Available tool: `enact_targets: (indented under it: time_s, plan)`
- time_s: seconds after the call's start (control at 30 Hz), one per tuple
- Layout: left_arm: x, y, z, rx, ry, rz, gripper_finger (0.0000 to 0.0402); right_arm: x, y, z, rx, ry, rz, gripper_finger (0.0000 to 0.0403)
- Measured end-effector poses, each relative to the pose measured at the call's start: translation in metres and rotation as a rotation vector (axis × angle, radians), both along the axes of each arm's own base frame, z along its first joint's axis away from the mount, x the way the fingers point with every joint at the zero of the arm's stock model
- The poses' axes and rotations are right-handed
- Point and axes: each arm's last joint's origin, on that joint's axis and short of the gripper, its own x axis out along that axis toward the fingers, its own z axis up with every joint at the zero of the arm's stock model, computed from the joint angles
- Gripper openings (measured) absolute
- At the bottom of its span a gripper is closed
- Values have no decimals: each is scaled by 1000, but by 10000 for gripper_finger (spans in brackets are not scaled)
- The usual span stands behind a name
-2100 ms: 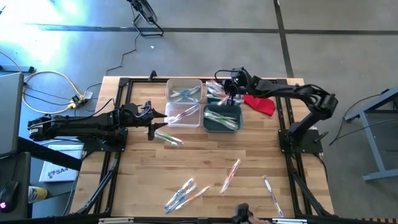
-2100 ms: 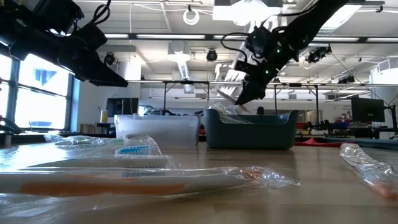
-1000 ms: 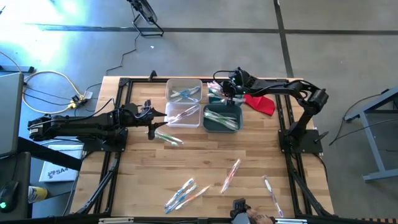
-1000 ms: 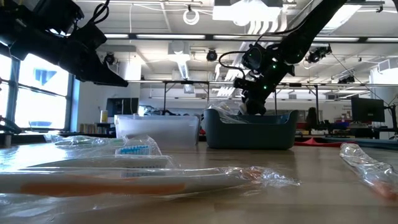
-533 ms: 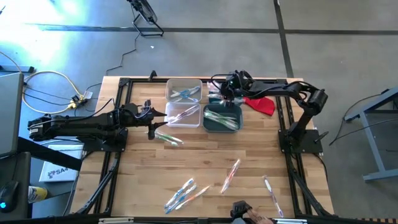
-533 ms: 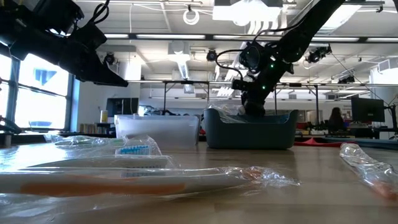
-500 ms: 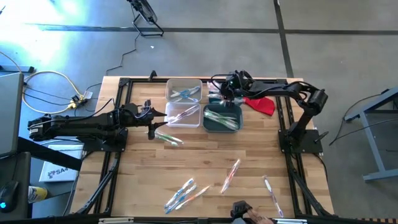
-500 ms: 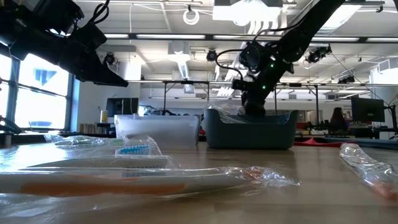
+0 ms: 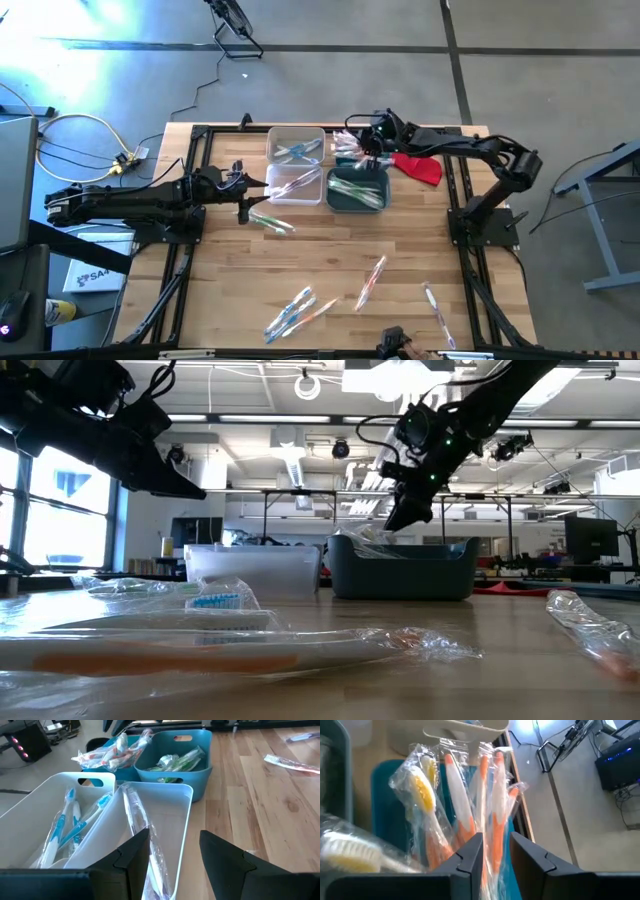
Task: Pick & Place Toothbrushes
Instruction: Put the purple toothbrush into the transparent bin
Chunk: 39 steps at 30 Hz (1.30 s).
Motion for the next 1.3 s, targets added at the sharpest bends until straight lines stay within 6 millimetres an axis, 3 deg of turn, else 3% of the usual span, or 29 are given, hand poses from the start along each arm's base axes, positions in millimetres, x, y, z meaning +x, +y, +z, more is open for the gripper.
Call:
enact_targets:
  time_s: [0.37,0.6,0.83,1.03,1.3]
  plan:
    - [0,0,0,0,0,0,171,-21,21,26,115,-13,-84,84]
    - [0,0,0,0,0,1,171,-24,52,51,248,-173,-174,84]
    - [0,0,0,-1,0,0,171,-24,88,68,514,-319,-212,84]
    - [0,0,0,-1,-1,1,171,-25,116,71,766,-310,-181,84]
    - [0,0,0,-3,-1,2,171,-25,153,63,1046,-160,-235,84]
